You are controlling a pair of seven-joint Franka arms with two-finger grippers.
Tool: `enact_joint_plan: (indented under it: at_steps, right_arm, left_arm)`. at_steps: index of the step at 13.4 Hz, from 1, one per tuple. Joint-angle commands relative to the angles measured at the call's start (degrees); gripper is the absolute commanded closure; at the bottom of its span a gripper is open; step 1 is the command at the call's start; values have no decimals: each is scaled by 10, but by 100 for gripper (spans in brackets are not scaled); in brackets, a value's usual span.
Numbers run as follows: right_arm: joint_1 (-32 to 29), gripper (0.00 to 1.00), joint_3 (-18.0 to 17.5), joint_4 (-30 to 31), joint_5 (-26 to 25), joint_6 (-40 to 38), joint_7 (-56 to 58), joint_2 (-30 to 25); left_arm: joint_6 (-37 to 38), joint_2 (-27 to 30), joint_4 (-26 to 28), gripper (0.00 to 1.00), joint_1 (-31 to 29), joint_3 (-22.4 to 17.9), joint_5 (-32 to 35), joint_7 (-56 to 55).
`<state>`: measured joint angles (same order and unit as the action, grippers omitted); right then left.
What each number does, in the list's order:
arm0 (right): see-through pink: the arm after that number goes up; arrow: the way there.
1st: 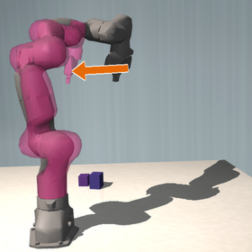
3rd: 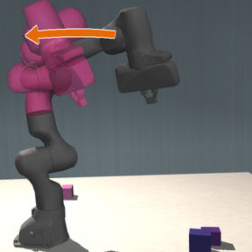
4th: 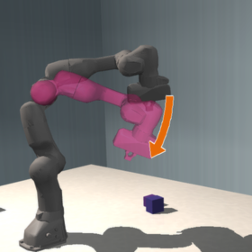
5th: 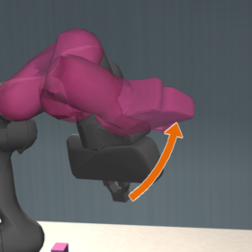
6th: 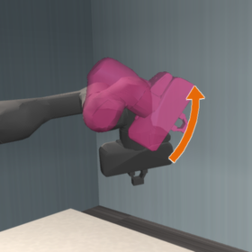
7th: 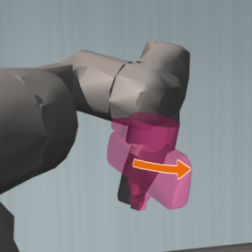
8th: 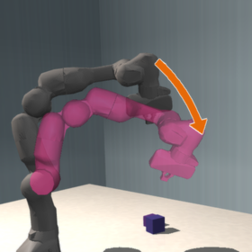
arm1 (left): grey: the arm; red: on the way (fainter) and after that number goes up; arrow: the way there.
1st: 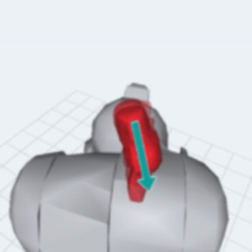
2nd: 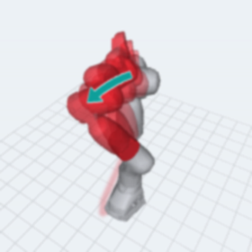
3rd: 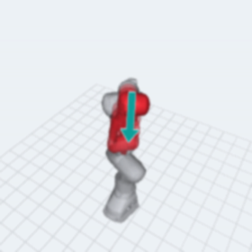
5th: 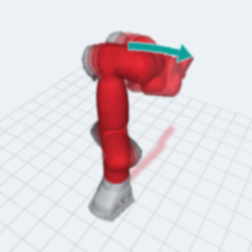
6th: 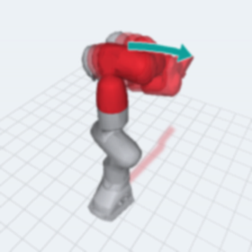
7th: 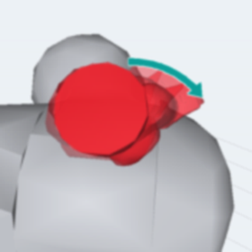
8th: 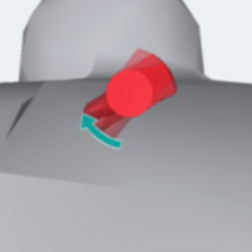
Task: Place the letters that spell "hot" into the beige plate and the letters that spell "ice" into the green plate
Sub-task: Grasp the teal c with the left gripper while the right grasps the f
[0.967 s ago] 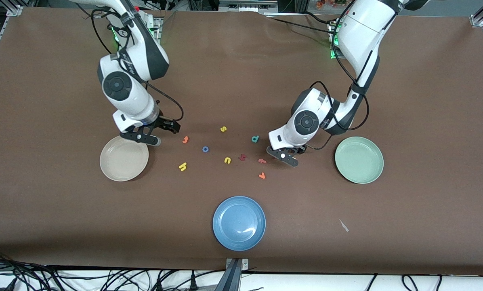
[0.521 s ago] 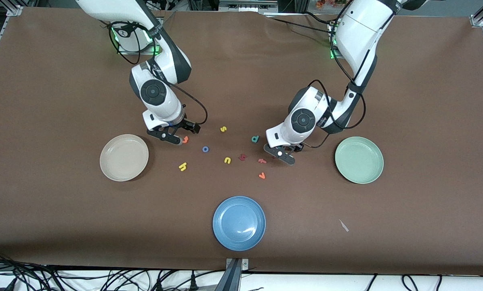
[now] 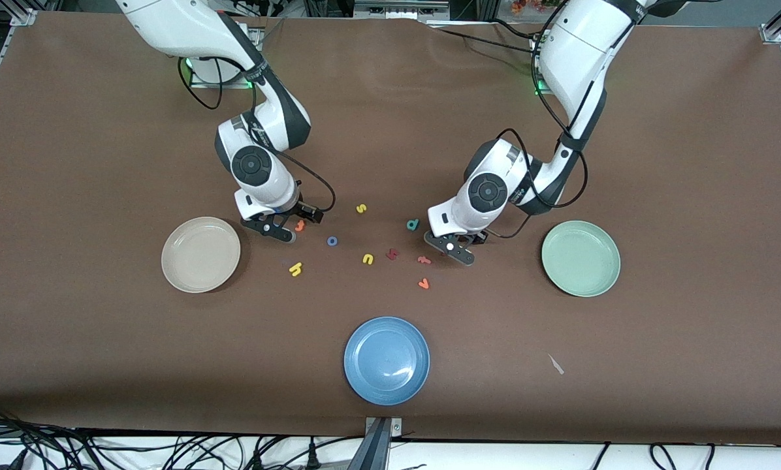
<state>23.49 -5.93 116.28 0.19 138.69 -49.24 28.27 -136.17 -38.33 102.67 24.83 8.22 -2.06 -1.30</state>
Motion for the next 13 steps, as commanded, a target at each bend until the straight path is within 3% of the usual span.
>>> enact_joint_plan:
  at_steps: [1, 3, 6, 13]
  right_arm:
    - [-4, 9, -2, -22, 2, 4, -2, 20]
    - [-4, 14, -2, -26, 2, 8, -2, 28]
    - [-5, 23, -2, -36, 2, 8, 0, 35]
    - [-7, 23, 0, -50, 0, 15, 2, 50]
  left_arm:
    - [-10, 4, 8, 90, 4, -3, -11, -7]
    - [-5, 8, 7, 96, 3, -3, -10, -14]
    - [32, 41, 1, 96, -3, -7, -11, -21]
    - [106, 104, -1, 96, -67, -7, -8, -10]
